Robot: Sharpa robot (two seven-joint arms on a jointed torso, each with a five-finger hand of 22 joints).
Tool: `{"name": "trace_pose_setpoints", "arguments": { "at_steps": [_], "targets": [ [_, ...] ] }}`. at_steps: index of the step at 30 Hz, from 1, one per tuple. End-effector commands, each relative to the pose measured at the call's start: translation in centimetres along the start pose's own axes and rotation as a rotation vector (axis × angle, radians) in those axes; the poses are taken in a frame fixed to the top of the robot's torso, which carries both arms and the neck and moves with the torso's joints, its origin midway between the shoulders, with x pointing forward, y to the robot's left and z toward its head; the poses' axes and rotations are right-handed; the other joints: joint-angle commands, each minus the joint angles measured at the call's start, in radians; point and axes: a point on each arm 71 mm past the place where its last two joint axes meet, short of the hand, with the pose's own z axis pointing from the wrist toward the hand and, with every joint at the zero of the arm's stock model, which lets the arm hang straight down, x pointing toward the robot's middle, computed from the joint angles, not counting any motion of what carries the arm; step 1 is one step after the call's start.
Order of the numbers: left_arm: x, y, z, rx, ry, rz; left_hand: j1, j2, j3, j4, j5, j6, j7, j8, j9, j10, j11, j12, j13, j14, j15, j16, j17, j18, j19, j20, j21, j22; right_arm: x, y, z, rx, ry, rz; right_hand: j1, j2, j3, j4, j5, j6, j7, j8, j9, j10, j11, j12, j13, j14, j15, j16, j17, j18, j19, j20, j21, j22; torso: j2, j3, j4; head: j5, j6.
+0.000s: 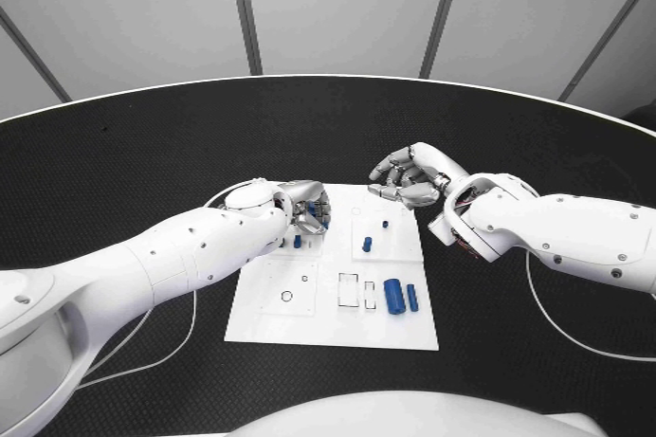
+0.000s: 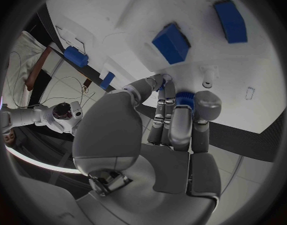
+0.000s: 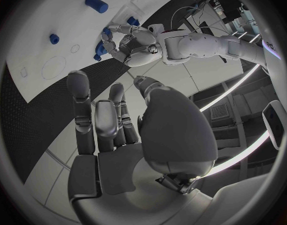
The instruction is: Assemble the parts on the task board
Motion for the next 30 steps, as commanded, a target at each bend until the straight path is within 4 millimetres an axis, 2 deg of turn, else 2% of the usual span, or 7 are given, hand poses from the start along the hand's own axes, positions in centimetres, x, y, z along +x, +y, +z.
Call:
{"name": "trace_pose_setpoints", "arguments": {
  "at_steps": [1, 6, 9, 21, 23, 27, 30],
  "targets": [
    [-0.01, 0.01, 0.0, -0.002, -0.001, -0.001, -0.011, -0.001, -0.005, 0.007, -0.007, -0.001, 0.002, 0.0, 0.002, -0.001, 0.003, -0.001, -0.067, 0.002, -0.004, -0.001, 0.004, -0.014, 0.006, 0.001, 0.006, -0.001, 0.0, 0.0, 0.0, 0.0, 0.0, 0.0, -0.001, -0.008, 0.005, 0.0, 0.005, 0.005, -0.002, 0.004, 0.002, 0.006, -0.002, 0.003, 0.001, 0.001, -0.004, -0.002, 0.001, 0.014, 0.006, 0.002, -0.001, 0.001, 0.0, -0.0003, 0.0003, -0.001, 0.0],
    [-0.01, 0.02, 0.02, -0.006, -0.001, -0.001, -0.029, -0.036, -0.034, 0.013, -0.012, -0.026, 0.005, -0.019, 0.005, -0.002, 0.006, -0.006, -0.065, 0.003, -0.002, 0.0, 0.004, -0.013, 0.005, 0.001, 0.003, -0.005, 0.0, 0.0, -0.01, 0.0, 0.0, 0.0, -0.001, -0.007, 0.006, -0.001, 0.005, 0.005, -0.002, 0.005, 0.002, 0.008, -0.002, 0.004, 0.002, 0.001, -0.004, -0.003, 0.0, 0.014, 0.007, 0.002, -0.002, 0.0, 0.0, -0.0002, -0.0005, 0.0, 0.0],
    [-0.01, 0.03, 0.02, -0.008, -0.001, -0.001, -0.027, -0.045, -0.04, 0.011, -0.011, -0.032, 0.006, -0.024, 0.006, -0.003, 0.007, -0.007, -0.065, 0.005, -0.002, 0.001, 0.008, -0.013, 0.005, 0.001, 0.002, -0.005, 0.0, 0.0, -0.01, 0.0, 0.0, 0.0, -0.001, -0.007, 0.006, -0.001, 0.005, 0.005, -0.002, 0.005, 0.002, 0.008, -0.002, 0.004, 0.002, 0.001, -0.004, -0.003, 0.0, 0.014, 0.007, 0.002, -0.002, 0.0, 0.0, -0.0003, -0.0004, 0.0, 0.0],
    [0.03, -0.05, 0.06, -0.013, 0.003, -0.001, -0.023, -0.055, -0.048, 0.009, -0.011, -0.043, 0.01, -0.036, 0.007, -0.004, 0.009, -0.01, -0.064, 0.004, 0.0, 0.0, 0.005, -0.013, 0.004, 0.002, 0.001, -0.007, 0.0, 0.0, -0.02, 0.001, 0.0, 0.0, 0.0, -0.007, 0.007, -0.001, 0.006, 0.006, -0.002, 0.005, 0.002, 0.008, -0.002, 0.004, 0.001, 0.001, -0.004, -0.004, 0.0, 0.014, 0.008, 0.002, -0.002, 0.0, -0.001, 0.0001, -0.0004, -0.001, 0.0],
    [0.03, -0.09, 0.07, -0.012, 0.003, -0.001, -0.021, -0.065, -0.054, 0.007, -0.011, -0.055, 0.013, -0.045, 0.007, -0.004, 0.011, -0.012, -0.063, 0.003, 0.001, 0.0, 0.003, -0.013, 0.004, 0.002, 0.0, -0.008, -0.01, 0.0, -0.02, 0.001, 0.0, 0.0, 0.0, -0.007, 0.007, -0.001, 0.006, 0.006, -0.002, 0.005, 0.002, 0.008, -0.002, 0.004, 0.001, 0.001, -0.004, -0.004, 0.0, 0.014, 0.008, 0.002, -0.002, 0.0, 0.0, 0.0003, -0.0005, -0.001, 0.0],
    [0.01, -0.23, 0.09, -0.008, -0.001, -0.004, -0.021, -0.064, -0.055, 0.008, -0.011, -0.055, 0.014, -0.047, 0.007, -0.004, 0.011, -0.012, -0.063, 0.003, 0.002, 0.0, 0.001, -0.013, 0.004, 0.002, 0.001, -0.008, 0.0, 0.0, -0.01, 0.001, 0.0, 0.0, 0.0, -0.007, 0.007, -0.001, 0.006, 0.006, -0.002, 0.005, 0.002, 0.008, -0.002, 0.004, 0.001, 0.001, -0.004, -0.004, 0.0, 0.014, 0.008, 0.002, -0.002, 0.0, 0.0, 0.0002, -0.0003, -0.001, 0.0],
    [0.0, -0.31, 0.11, -0.005, -0.002, -0.004, -0.016, -0.052, -0.052, 0.012, -0.009, -0.046, 0.013, -0.045, 0.011, -0.002, 0.011, -0.012, -0.062, 0.002, 0.002, 0.0, -0.005, -0.014, 0.004, 0.003, 0.001, -0.007, 0.02, 0.02, 0.0, 0.0, 0.001, 0.0, 0.0, -0.007, 0.007, -0.001, 0.006, 0.006, -0.002, 0.005, 0.002, 0.008, -0.002, 0.004, 0.001, 0.001, -0.004, -0.004, 0.0, 0.014, 0.008, 0.002, -0.002, 0.0, -0.001, 0.0006, -0.0008, -0.001, 0.001]
  ]
}}
